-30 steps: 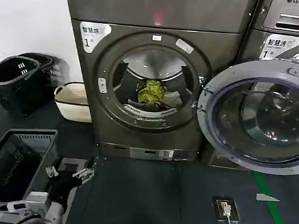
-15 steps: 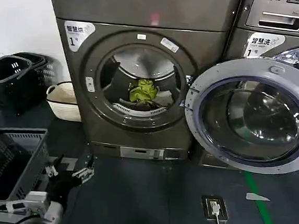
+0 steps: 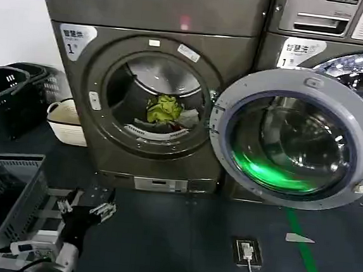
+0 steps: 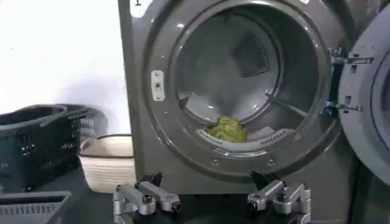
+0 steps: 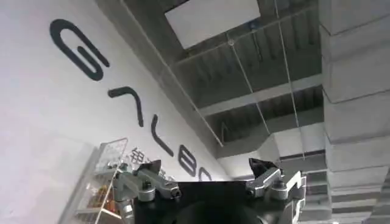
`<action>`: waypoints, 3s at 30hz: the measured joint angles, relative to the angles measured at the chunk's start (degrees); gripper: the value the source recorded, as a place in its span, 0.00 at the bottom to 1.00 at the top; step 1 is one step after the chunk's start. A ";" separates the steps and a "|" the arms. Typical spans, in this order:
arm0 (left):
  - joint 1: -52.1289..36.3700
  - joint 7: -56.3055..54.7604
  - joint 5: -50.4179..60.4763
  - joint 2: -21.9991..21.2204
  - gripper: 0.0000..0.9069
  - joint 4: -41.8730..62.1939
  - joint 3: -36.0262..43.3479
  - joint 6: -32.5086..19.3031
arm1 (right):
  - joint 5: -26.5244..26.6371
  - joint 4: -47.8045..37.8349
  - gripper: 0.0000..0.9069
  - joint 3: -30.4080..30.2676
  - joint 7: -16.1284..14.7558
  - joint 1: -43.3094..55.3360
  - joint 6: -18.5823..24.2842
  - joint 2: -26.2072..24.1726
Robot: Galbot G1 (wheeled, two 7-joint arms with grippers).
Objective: Grasp the clothes from the dryer.
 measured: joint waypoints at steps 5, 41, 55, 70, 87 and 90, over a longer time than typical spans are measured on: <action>0.22 0.04 0.00 0.00 1.00 -0.36 -0.03 -0.04 | 0.39 0.24 1.00 -0.05 -0.87 -0.03 0.29 0.19; -1.06 1.38 -0.26 1.04 1.00 0.50 0.37 -0.71 | 2.64 0.55 1.00 -0.34 -2.51 -0.18 2.57 1.01; -0.53 1.45 -0.16 1.04 1.00 0.01 0.21 -0.80 | 3.07 0.89 1.00 -0.44 -2.69 -0.33 2.57 0.89; -0.59 1.53 -0.09 0.95 1.00 -0.05 0.20 -0.95 | 3.18 1.39 1.00 -0.70 -3.10 -0.13 2.57 1.30; -4.97 2.26 -1.68 2.95 1.00 3.89 0.70 -3.68 | 3.31 3.61 1.00 0.00 -4.25 -1.31 2.60 1.98; -7.63 2.15 -2.95 3.73 1.00 6.26 1.13 -4.32 | 3.45 3.92 1.00 0.74 -4.25 -2.13 2.61 1.78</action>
